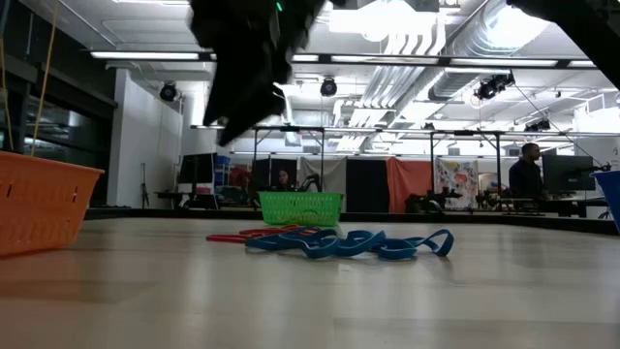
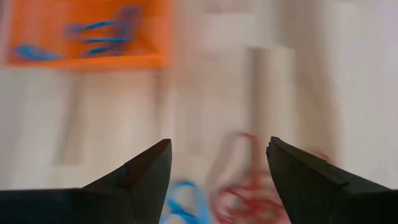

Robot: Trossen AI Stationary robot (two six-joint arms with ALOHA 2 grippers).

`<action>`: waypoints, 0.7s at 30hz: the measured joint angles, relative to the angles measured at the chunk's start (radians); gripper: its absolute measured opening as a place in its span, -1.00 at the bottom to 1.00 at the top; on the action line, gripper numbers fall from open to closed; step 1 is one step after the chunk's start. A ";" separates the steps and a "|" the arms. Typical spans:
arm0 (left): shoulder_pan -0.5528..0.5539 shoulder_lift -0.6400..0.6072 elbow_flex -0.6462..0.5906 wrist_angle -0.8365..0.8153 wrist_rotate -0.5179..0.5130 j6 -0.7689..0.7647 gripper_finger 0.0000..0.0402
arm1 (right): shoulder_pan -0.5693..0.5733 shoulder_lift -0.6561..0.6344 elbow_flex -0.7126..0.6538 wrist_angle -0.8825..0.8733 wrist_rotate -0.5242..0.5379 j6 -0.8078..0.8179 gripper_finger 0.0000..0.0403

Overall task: Sort rubber bands into baskets
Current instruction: Put the red rubber band into the blue bin

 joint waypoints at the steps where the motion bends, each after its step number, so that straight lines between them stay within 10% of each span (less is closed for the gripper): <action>1: 0.000 0.000 0.000 0.000 0.001 -0.003 -1.00 | -0.016 -0.018 -0.045 0.018 0.024 0.040 0.25; 8: 0.000 0.000 0.000 0.000 0.021 -0.028 -1.00 | -0.133 -0.001 -0.202 0.081 0.042 0.506 0.22; 21: 0.000 0.000 0.000 0.001 0.021 -0.037 -1.00 | -0.106 0.099 -0.158 0.070 0.172 0.621 0.10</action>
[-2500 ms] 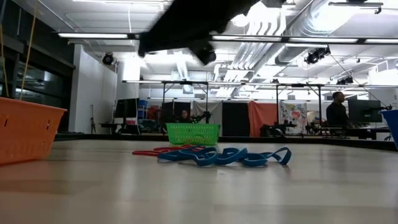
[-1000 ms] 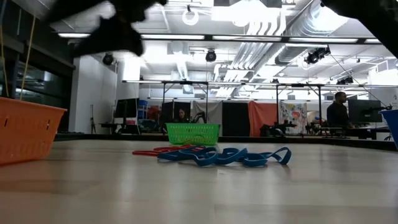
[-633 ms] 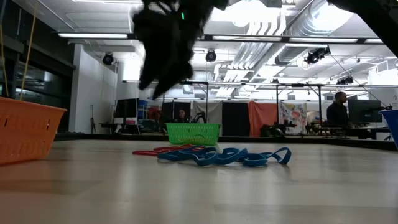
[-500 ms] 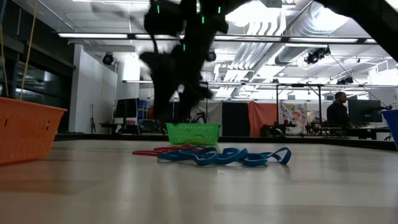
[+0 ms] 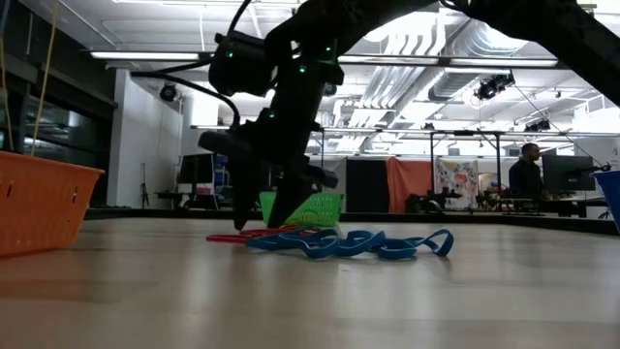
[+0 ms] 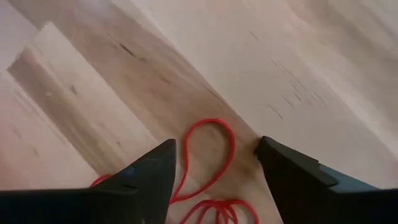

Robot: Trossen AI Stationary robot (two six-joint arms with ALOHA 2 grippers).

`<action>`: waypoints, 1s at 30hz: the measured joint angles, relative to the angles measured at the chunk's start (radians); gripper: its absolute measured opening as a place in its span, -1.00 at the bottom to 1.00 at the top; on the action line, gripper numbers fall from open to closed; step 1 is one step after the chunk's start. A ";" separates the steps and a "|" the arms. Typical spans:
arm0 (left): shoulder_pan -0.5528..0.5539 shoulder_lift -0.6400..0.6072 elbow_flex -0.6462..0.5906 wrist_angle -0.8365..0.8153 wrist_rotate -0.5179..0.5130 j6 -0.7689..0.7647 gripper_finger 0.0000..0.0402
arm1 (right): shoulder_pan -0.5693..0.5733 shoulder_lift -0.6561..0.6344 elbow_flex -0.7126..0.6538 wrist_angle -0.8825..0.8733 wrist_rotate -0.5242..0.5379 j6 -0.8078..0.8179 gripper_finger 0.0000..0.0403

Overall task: Sort rubber bands into baskets
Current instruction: Put the red rubber band into the blue bin

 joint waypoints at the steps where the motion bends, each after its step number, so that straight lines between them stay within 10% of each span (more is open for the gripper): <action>1: 0.000 0.000 0.000 0.000 0.000 -0.001 -1.00 | 0.002 0.003 0.001 -0.006 0.006 0.001 0.09; 8: 0.000 0.000 0.000 0.000 0.000 -0.001 -1.00 | 0.026 0.008 -0.006 -0.024 0.082 -0.019 -0.20; 14: 0.000 0.000 0.000 0.000 0.000 0.000 -1.00 | 0.034 0.009 -0.006 -0.088 0.127 -0.105 -0.90; 30: 0.000 0.000 0.000 -0.029 0.000 0.016 -1.00 | -0.073 -0.201 -0.014 -0.279 0.286 -0.276 -1.00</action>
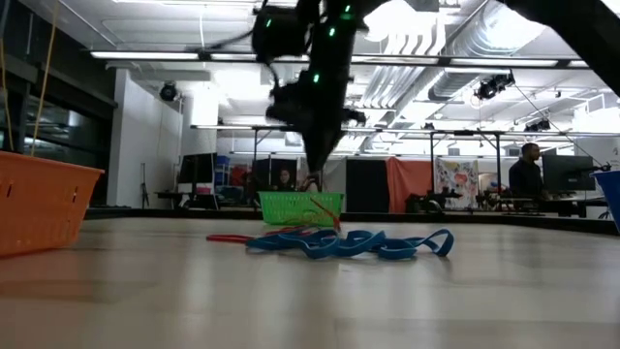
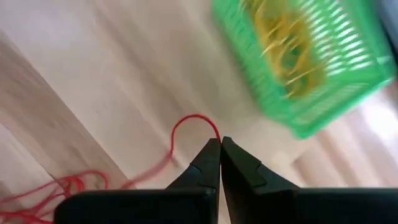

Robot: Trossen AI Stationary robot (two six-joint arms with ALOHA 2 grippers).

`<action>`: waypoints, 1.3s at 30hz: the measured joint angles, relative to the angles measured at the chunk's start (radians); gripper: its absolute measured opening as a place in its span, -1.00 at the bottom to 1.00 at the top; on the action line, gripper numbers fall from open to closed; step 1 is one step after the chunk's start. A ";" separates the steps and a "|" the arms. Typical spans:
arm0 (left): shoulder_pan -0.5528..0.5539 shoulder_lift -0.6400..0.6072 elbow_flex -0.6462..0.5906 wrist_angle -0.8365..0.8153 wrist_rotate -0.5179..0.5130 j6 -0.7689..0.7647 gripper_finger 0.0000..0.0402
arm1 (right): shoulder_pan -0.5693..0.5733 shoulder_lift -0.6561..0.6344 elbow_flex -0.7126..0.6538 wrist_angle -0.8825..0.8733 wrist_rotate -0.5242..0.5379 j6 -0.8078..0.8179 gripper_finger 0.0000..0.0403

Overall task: Sort rubber bands into baskets
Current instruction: Put the red rubber band into the blue bin

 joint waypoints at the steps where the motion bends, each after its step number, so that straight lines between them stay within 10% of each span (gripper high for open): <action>1: 0.000 0.000 0.000 0.000 0.000 0.000 -1.00 | -0.005 -0.027 0.000 -0.002 0.001 -0.004 -1.00; 17: 0.000 0.000 0.000 -0.008 -0.001 -0.004 -1.00 | 0.161 -0.406 0.002 -0.344 -0.140 0.061 -1.00; 27: 0.000 0.000 0.000 -0.008 0.000 0.000 -1.00 | 0.479 -0.571 -0.067 -0.469 -0.248 0.493 -1.00; 39: 0.000 0.000 0.000 -0.004 -0.001 -0.004 -1.00 | 0.796 -0.654 -0.501 -0.236 -0.361 0.998 -1.00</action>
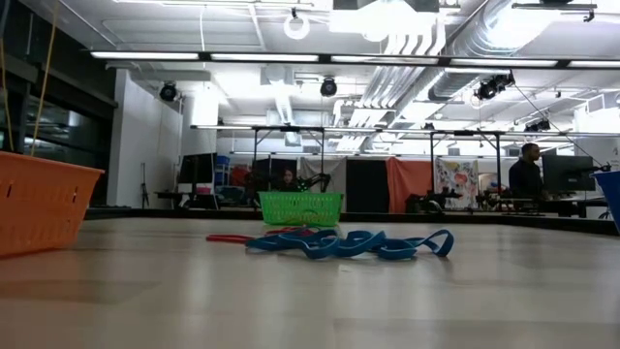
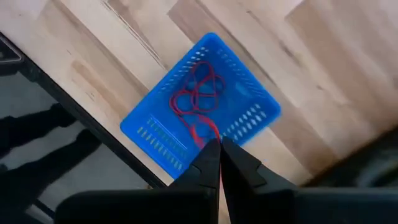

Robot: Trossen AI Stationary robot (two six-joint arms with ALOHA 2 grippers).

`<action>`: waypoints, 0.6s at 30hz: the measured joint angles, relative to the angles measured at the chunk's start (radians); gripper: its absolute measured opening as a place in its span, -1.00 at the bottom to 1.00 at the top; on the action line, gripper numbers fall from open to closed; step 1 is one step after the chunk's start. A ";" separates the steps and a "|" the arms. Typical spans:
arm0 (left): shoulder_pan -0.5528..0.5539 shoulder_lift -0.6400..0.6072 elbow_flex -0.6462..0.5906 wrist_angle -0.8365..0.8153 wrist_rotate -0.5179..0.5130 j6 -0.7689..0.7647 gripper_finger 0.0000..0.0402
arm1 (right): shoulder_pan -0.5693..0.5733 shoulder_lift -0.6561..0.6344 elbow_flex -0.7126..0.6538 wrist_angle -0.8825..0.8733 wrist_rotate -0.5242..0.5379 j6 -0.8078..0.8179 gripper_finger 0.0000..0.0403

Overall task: Sort rubber bands into baskets
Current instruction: Put the red rubber band into the blue bin

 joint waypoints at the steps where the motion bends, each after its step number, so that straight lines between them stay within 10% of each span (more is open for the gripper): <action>1: 0.000 0.000 0.000 0.001 0.000 0.000 -1.00 | 0.001 0.000 -0.029 0.037 0.001 0.010 -1.00; 18: 0.000 0.000 0.000 0.003 0.000 -0.019 -1.00 | -0.008 0.000 -0.120 0.261 -0.005 0.009 -1.00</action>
